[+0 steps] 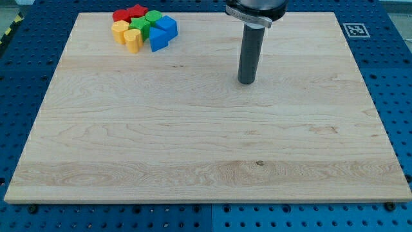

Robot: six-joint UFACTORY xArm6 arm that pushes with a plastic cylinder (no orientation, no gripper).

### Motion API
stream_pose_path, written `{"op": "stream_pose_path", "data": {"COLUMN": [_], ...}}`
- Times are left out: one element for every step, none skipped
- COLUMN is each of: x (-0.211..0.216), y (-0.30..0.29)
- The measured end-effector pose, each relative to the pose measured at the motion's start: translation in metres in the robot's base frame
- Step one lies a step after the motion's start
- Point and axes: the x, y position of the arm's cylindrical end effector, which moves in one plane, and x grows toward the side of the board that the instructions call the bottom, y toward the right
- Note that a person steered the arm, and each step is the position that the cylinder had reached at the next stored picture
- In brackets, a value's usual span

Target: Move the yellow hexagon and yellow heart slightly down and right a bit

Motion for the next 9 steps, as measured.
{"op": "stream_pose_path", "data": {"x": [0.000, -0.007, -0.013, -0.017, -0.036, -0.069, -0.130, -0.155, -0.155], "y": [0.000, 0.000, -0.039, -0.125, -0.200, -0.272, -0.298, -0.291, -0.279]}}
